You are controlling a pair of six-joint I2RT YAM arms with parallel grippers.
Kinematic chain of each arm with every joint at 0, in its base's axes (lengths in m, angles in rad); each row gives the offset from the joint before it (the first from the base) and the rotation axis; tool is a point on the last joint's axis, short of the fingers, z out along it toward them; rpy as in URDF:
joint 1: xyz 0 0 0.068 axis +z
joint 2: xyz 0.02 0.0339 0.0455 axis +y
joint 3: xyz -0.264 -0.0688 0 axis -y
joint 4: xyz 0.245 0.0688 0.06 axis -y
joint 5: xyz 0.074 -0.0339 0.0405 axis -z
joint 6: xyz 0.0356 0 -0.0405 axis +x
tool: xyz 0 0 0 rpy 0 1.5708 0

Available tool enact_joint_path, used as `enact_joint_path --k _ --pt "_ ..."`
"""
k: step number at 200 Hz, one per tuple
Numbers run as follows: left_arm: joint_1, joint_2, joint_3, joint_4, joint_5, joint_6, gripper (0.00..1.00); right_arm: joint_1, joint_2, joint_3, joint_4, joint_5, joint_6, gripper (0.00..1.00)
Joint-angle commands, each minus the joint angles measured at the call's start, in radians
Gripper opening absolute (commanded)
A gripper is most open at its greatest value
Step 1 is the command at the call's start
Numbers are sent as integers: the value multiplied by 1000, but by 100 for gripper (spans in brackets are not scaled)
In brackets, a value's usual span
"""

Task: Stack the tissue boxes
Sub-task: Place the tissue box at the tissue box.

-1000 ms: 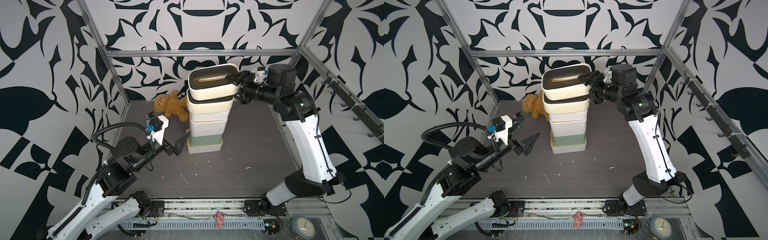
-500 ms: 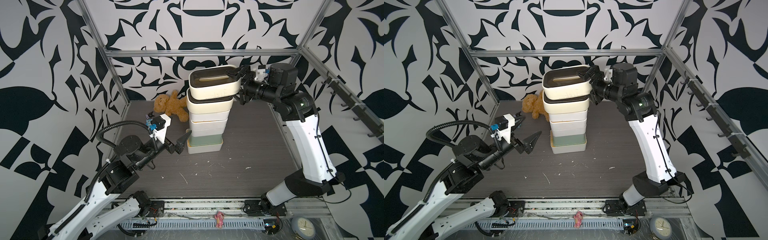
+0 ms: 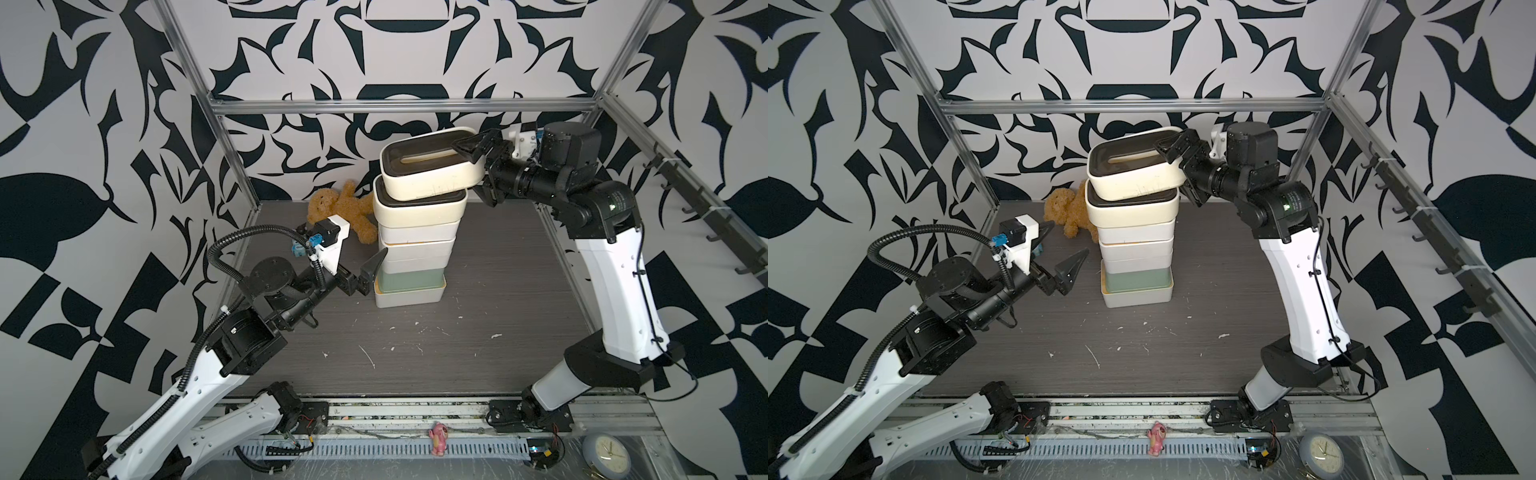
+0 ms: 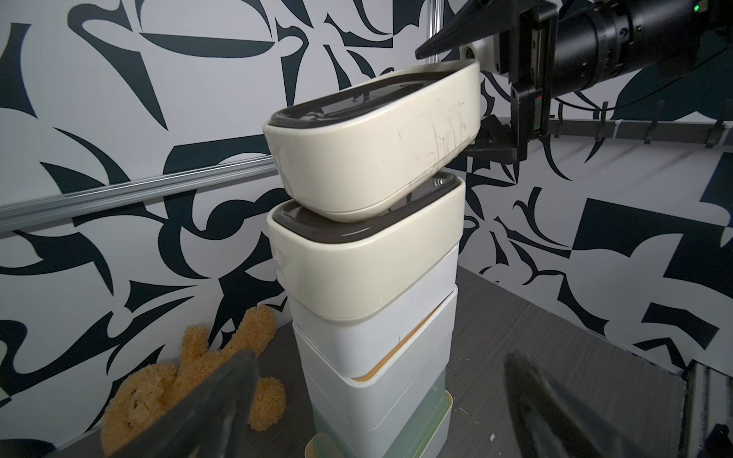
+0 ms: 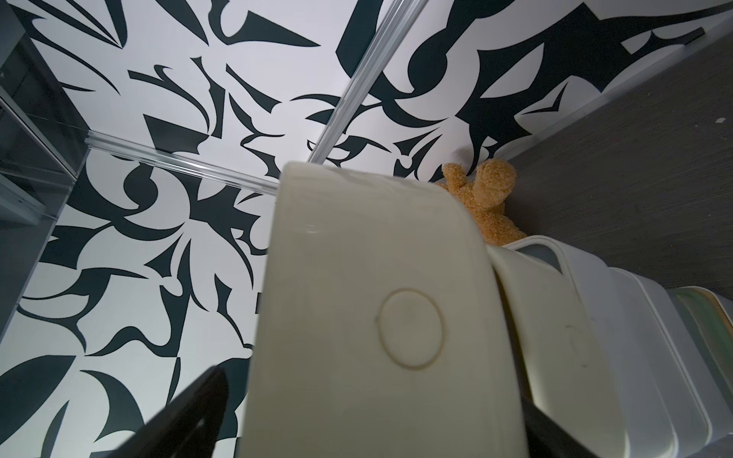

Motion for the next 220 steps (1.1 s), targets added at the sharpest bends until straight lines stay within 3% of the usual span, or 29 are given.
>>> enact_joint_path --k 1,126,220 --pt "1 14 66 -24 -9 -21 99 -1 -9 33 12 32 -51 99" --pt "3 228 467 -332 238 -265 99 0 -33 -10 3 79 -163 99" --pt "13 316 581 -410 176 -321 99 1 -71 -96 77 54 -176 99"
